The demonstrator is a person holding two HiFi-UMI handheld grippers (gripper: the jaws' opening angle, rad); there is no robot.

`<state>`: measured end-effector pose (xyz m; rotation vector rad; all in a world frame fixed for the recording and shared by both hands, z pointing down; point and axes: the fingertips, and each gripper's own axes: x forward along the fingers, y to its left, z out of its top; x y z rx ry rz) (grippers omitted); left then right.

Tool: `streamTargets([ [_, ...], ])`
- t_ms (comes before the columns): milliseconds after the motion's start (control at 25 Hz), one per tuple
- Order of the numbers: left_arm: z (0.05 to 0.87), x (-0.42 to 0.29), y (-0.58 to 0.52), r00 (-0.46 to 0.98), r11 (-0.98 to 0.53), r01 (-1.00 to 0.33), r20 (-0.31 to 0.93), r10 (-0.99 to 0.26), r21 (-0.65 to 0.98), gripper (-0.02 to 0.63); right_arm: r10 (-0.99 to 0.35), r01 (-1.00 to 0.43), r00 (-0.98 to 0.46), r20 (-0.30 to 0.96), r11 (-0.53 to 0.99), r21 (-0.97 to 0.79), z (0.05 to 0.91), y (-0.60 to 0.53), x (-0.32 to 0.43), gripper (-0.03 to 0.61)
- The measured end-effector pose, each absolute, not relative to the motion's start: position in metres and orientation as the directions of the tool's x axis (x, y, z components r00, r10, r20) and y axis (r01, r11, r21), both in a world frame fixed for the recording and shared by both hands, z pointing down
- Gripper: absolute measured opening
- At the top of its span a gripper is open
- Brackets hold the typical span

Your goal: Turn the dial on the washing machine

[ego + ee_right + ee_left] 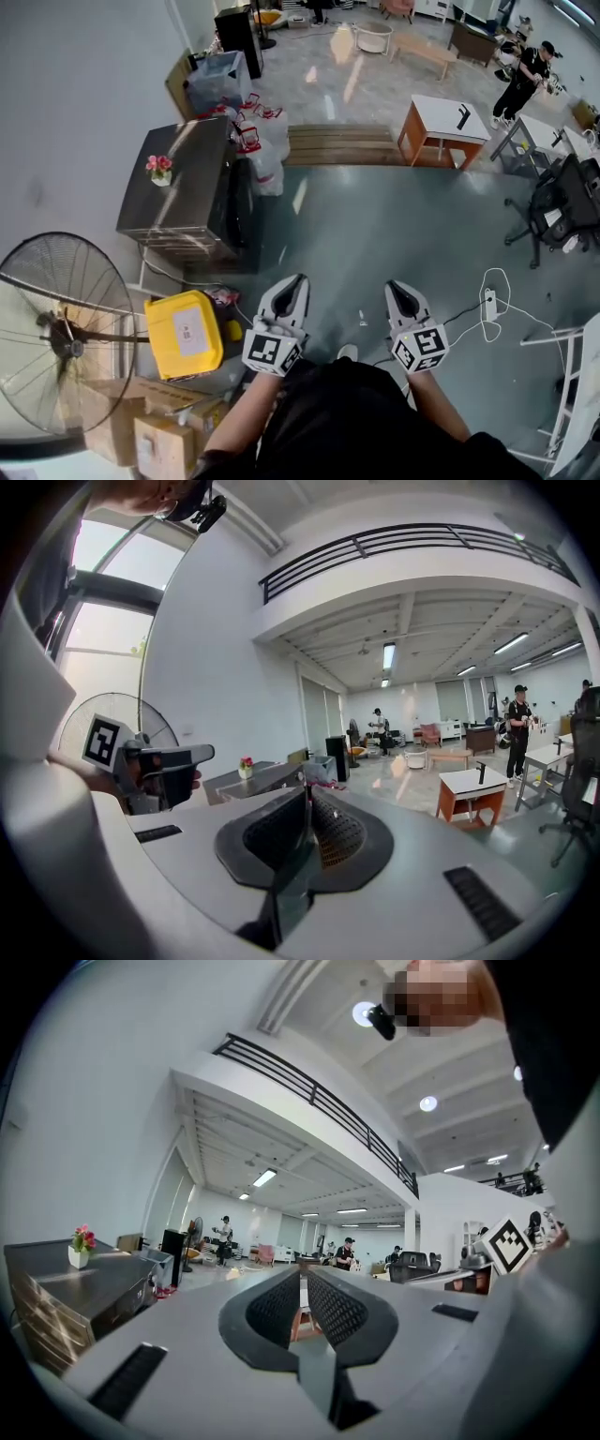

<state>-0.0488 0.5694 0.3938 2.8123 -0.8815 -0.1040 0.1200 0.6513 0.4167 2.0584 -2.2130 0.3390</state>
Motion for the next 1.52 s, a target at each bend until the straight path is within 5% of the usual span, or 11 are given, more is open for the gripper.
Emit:
streamTargets([
  [120,0.396,-0.037,0.57,0.822,-0.804,-0.555,-0.008,-0.569,0.212,0.008,-0.967,-0.995,-0.065,0.245,0.044,-0.092,0.421,0.653,0.139,0.057],
  [200,0.398,-0.028,0.572,0.83,-0.81,-0.541,-0.012,-0.558,0.227,0.094,-0.965,-0.994,-0.063,0.256,0.038,-0.102,0.424,0.654,0.15,0.178],
  [280,0.401,-0.019,0.572,0.836,-0.813,-0.531,-0.007,-0.548,0.238,0.147,-0.962,-0.993,-0.073,0.264,0.044,-0.113,0.427,0.652,0.159,0.199],
  [1040,0.412,0.033,0.56,0.789,-0.77,-0.609,0.04,-0.614,0.189,0.164,-0.952,-0.965,-0.227,0.206,0.192,-0.18,0.436,0.613,0.184,0.204],
  [1520,0.418,0.034,0.459,0.779,-0.766,-0.62,0.019,-0.626,0.173,0.163,-0.945,-0.961,-0.242,0.22,0.202,-0.189,0.458,0.528,0.191,0.204],
])
